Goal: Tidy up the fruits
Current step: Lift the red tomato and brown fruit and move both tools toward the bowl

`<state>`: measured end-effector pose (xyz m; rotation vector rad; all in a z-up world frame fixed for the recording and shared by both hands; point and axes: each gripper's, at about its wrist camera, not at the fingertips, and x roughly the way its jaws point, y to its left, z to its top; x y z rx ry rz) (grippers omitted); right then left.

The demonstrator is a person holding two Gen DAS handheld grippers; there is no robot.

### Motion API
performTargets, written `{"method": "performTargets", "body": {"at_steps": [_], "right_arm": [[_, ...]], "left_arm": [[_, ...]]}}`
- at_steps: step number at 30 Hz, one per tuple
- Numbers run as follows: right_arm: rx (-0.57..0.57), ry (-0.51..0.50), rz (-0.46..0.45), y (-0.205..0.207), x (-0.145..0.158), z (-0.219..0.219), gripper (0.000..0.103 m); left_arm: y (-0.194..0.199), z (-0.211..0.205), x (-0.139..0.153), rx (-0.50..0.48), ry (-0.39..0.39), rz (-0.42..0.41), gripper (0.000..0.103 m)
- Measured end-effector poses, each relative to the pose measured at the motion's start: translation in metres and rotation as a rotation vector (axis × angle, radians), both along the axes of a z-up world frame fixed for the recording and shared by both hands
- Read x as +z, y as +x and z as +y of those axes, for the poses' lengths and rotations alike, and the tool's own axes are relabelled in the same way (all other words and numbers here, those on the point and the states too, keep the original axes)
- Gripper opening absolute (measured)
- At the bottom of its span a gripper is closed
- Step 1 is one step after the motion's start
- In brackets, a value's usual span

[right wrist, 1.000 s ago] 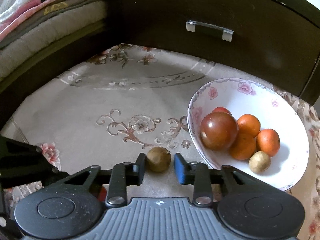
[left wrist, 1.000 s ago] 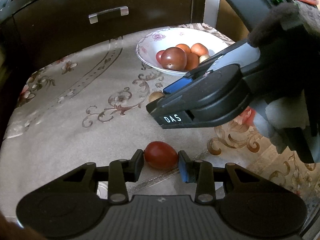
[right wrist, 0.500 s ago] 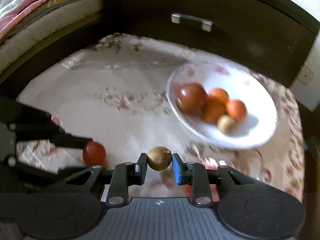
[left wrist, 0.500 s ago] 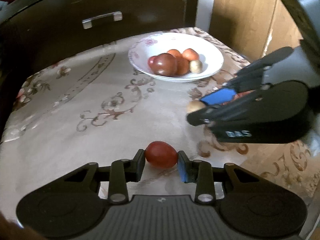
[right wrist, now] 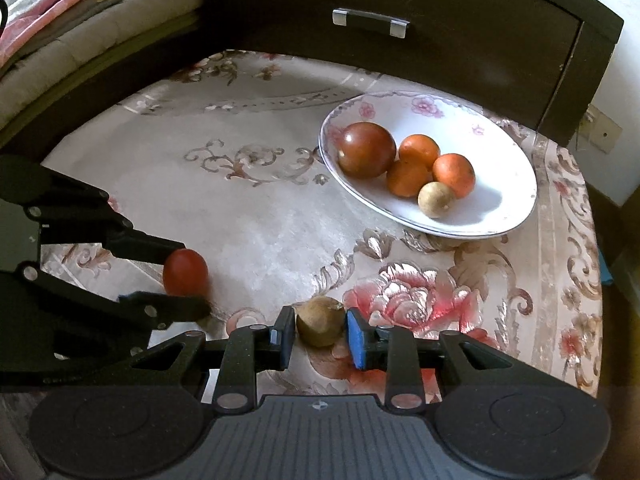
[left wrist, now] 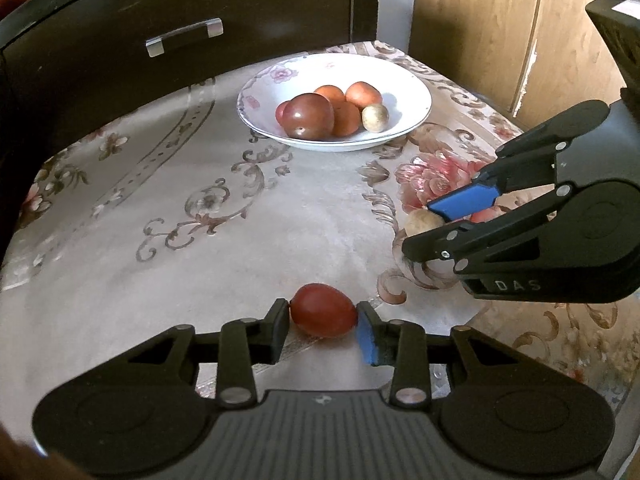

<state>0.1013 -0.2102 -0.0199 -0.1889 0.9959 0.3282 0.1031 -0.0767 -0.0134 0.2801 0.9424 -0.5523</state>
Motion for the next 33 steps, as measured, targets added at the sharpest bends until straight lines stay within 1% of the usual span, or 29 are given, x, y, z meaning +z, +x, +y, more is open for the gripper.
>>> {"method": "performTargets", "body": {"at_steps": [4,9,17,25,33], "right_arm": [[0.005,0.004,-0.005,0.0,0.0,-0.001,0.026],[0.012,0.004,-0.01,-0.001,0.0,-0.001,0.026],[0.007,0.004,-0.007,-0.001,0.001,0.0,0.023],[0.007,0.012,-0.003,0.001,0.001,0.0,0.021],[0.011,0.019,-0.019,-0.002,0.008,0.002,0.021]], "left_arm": [[0.001,-0.001,0.0,0.006,0.002,-0.005,0.048],[0.0,-0.002,-0.001,-0.002,0.011,-0.017,0.048],[0.0,-0.007,0.001,-0.006,0.023,-0.016,0.044],[0.001,-0.013,0.004,-0.016,0.04,-0.03,0.043],[0.003,-0.015,0.011,-0.006,0.04,-0.056,0.043]]}}
